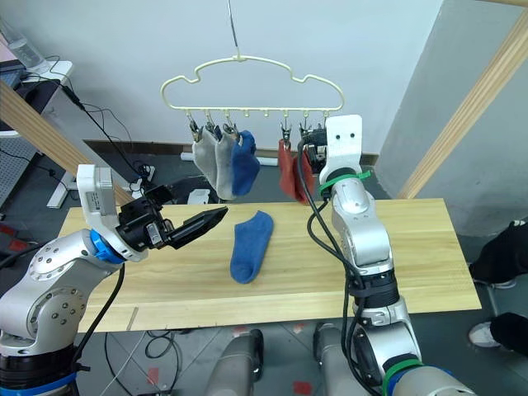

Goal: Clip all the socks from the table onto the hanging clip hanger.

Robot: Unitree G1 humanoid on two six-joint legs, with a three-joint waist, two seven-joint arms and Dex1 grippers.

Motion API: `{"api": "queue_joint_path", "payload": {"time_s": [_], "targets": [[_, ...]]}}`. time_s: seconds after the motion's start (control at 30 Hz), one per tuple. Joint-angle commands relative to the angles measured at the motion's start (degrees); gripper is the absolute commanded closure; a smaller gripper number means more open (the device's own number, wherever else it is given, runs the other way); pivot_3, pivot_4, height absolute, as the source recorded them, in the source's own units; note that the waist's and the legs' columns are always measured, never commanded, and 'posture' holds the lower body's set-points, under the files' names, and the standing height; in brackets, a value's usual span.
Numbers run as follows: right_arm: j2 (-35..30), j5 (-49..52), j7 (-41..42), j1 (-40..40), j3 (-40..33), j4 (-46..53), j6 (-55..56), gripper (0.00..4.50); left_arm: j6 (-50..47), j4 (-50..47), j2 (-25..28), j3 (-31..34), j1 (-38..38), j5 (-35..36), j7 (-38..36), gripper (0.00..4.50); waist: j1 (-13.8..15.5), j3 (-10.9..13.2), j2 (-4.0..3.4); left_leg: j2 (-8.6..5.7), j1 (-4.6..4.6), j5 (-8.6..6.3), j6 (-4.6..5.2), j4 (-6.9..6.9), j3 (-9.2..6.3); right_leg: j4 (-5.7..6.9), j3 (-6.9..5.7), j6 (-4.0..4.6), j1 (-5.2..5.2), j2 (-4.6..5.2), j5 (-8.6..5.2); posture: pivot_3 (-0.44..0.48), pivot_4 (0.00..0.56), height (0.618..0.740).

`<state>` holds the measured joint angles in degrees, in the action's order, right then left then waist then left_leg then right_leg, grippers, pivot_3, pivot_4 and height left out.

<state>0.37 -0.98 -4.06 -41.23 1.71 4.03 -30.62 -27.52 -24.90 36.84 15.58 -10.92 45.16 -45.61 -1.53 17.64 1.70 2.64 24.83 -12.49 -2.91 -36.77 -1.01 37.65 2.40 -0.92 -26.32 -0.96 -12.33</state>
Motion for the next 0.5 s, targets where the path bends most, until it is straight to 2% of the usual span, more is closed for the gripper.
{"api": "queue_joint_path", "payload": {"time_s": [0.03,0.13,0.5], "targets": [[0.4,-0.4,-0.6,-1.0,-0.3,0.7,1.8,1.51,0.3,-1.8,0.5,0.3,-0.1,0.2,0.1,0.00,0.0,0.0,0.00,0.00,0.00,0.00,0.00,0.00,0.00,0.00,0.00,0.00,0.00,0.00,0.00,0.072,0.321,0.740],[0.7,-0.5,-0.8,-1.3,-0.3,0.0,2.0,2.24,0.3,-1.9,0.4,0.3,0.0,0.2,0.1,0.00,0.0,0.0,0.00,0.00,0.00,0.00,0.00,0.00,0.00,0.00,0.00,0.00,0.00,0.00,0.00,0.072,0.322,0.740],[1.8,-0.5,-1.4,-3.2,-0.1,-2.8,3.6,2.24,0.5,-2.1,0.2,0.0,0.0,0.0,0.3,0.00,0.0,0.0,0.00,0.00,0.00,0.00,0.00,0.00,0.00,0.00,0.01,0.00,0.00,0.00,0.00,0.072,0.323,0.740]]}}
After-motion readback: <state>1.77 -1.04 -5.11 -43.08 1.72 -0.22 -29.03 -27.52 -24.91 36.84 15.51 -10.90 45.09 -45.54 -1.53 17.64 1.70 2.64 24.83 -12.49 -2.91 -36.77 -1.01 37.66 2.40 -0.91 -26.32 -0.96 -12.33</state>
